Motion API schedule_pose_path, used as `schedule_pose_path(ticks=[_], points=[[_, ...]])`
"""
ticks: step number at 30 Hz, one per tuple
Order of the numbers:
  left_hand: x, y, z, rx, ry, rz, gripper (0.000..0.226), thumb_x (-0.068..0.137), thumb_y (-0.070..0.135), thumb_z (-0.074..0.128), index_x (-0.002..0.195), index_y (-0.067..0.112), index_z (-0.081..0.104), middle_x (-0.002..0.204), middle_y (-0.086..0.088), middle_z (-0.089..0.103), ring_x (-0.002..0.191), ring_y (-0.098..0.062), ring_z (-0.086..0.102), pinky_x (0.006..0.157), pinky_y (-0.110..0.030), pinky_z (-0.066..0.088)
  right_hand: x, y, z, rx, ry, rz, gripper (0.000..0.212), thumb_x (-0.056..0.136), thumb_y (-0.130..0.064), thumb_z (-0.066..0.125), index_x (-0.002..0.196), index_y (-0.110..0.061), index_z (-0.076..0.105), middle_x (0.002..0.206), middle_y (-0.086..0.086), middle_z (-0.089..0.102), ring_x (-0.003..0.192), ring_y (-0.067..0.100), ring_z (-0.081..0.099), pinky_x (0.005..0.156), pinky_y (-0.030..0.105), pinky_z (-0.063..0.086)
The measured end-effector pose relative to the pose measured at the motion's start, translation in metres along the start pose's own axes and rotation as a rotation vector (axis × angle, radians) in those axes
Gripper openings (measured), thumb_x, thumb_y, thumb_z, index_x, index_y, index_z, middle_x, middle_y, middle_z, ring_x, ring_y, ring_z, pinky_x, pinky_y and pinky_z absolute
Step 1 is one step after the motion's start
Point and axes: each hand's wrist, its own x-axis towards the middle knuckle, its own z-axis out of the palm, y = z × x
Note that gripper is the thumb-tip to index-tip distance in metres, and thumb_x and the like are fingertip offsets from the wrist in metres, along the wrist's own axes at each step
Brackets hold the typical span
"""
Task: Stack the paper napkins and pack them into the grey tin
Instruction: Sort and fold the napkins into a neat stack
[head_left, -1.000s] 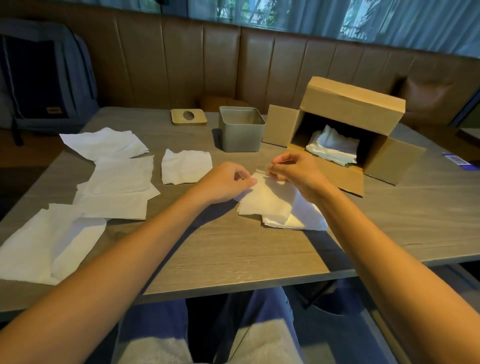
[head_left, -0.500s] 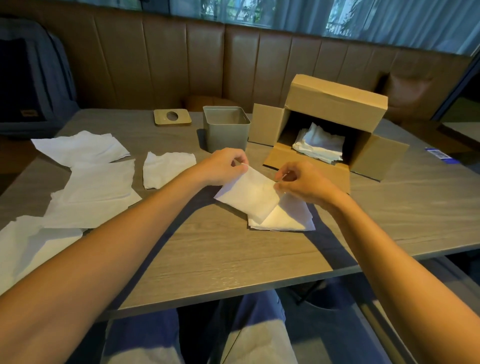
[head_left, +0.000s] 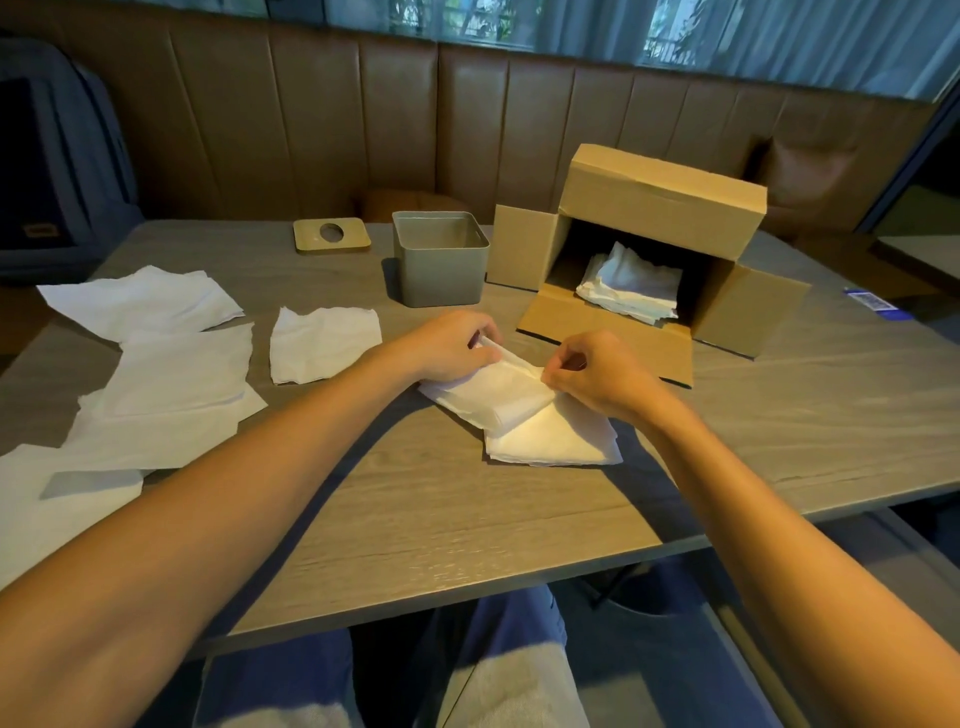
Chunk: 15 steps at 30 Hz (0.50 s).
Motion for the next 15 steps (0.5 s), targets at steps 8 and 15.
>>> schedule_pose_path(ticks=[8, 15], points=[[-0.007, 0.004, -0.011, -0.182, 0.072, -0.022, 0.005, 0.100, 0.027, 0.057, 0.101, 0.028, 0.062, 0.110, 0.002, 0.061, 0.102, -0.018, 0.060, 0.075, -0.024, 0.052, -0.003, -0.006, -0.006, 0.038, -0.060, 0.019, 0.015, 0.094, -0.035, 0.067, 0.094, -0.021, 0.073, 0.093, -0.004, 0.067, 0.088, 0.017, 0.062, 0.070, 0.027, 0.056], [-0.032, 0.027, -0.027, -0.651, 0.084, -0.155, 0.033, 0.098, 0.015, 0.061, 0.129, 0.024, 0.055, 0.126, -0.001, 0.057, 0.111, -0.017, 0.060, 0.086, -0.032, 0.058, -0.012, -0.013, -0.025, 0.529, 0.027, 0.085, 0.009, 0.100, -0.017, 0.056, 0.100, -0.014, 0.065, 0.097, 0.003, 0.069, 0.086, 0.016, 0.069, 0.074, 0.028, 0.061]])
